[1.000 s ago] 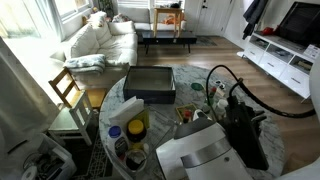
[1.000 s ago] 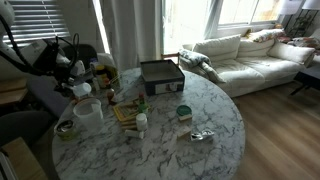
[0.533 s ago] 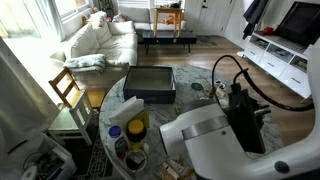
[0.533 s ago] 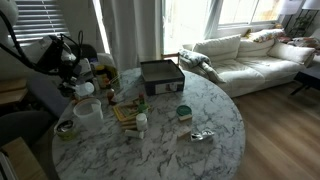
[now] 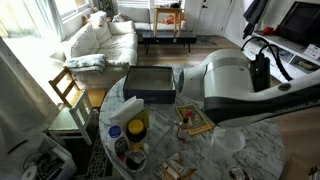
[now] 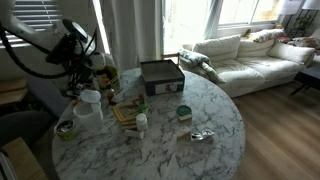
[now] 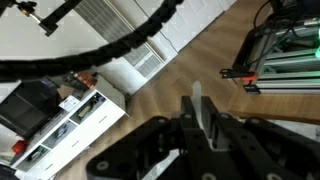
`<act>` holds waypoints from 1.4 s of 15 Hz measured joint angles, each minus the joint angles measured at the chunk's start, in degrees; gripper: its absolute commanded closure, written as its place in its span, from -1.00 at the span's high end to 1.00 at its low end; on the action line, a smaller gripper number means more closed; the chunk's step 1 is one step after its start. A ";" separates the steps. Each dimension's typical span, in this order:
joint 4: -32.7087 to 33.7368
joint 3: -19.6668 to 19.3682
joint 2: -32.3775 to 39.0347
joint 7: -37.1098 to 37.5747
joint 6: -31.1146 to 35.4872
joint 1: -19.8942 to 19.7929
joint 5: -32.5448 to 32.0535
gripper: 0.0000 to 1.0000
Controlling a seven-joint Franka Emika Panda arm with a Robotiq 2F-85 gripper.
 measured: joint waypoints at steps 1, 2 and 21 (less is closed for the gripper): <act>-0.06 -0.63 -1.10 -0.30 1.38 -0.74 1.60 -0.93; -0.23 -1.19 -2.18 -0.44 2.83 -1.39 3.24 -0.93; -3.46 -11.03 -4.82 -13.48 16.75 -10.00 21.58 -0.93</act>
